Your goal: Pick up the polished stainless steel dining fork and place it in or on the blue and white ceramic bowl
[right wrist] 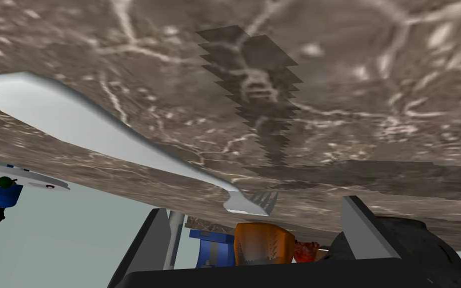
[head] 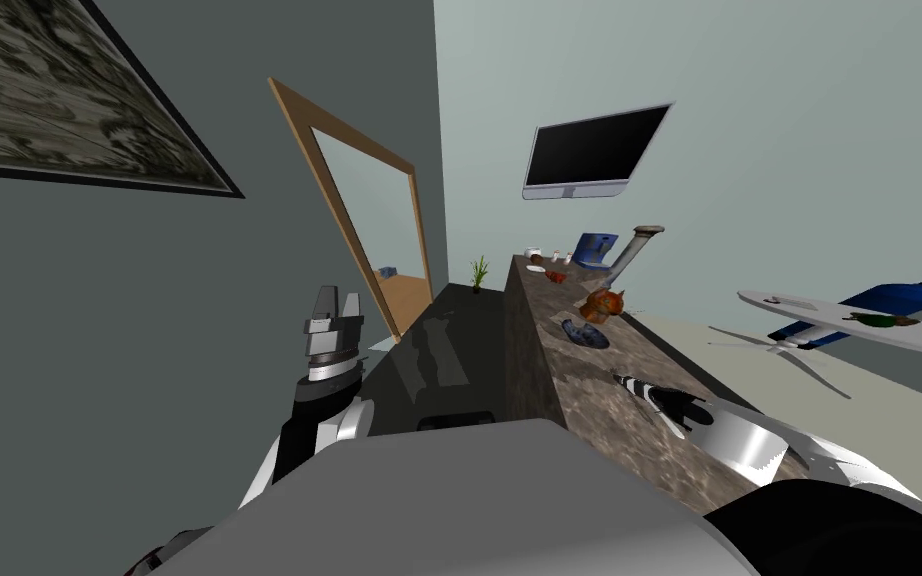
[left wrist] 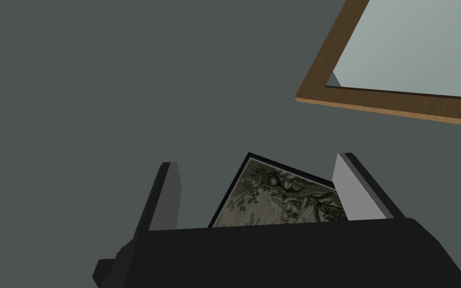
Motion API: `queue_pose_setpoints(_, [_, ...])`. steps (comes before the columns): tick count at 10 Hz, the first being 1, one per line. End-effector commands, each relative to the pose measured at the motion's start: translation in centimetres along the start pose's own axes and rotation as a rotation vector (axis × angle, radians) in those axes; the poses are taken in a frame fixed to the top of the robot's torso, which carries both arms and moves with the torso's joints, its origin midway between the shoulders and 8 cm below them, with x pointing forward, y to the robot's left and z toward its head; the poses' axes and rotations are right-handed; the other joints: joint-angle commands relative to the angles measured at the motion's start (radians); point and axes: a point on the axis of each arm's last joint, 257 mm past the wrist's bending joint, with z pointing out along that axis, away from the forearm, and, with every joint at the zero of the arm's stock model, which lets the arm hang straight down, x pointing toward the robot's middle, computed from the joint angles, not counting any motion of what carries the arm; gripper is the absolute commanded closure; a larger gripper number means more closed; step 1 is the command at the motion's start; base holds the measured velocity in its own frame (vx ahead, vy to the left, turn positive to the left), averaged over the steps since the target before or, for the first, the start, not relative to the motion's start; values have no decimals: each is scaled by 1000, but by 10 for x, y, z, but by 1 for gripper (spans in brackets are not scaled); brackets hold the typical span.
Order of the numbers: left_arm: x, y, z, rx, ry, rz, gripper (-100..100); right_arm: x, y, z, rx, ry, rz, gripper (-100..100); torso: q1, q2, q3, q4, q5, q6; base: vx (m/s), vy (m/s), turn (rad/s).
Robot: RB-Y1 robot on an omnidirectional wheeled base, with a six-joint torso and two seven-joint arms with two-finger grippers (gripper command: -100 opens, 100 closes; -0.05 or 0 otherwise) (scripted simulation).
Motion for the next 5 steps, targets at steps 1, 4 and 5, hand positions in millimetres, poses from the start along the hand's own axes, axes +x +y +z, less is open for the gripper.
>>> queue_pose_setpoints(1, [0, 0, 0, 0, 0, 0, 0, 9, -4, 4, 9, 4, 6, -100, 0, 0, 0, 0, 0, 0, 27, -24, 81])
queue_pose_setpoints(4, [0, 0, 0, 0, 0, 0, 0, 14, -7, 5, 15, 7, 10, -100, -4, -2, -1, 0, -1, 0, 38, -43, 45])
queue_pose_setpoints(5, [0, 0, 0, 0, 0, 0, 0, 14, -8, 6, 15, 7, 10, 100, -2, -1, 0, 0, -1, 0, 0, 0, 0])
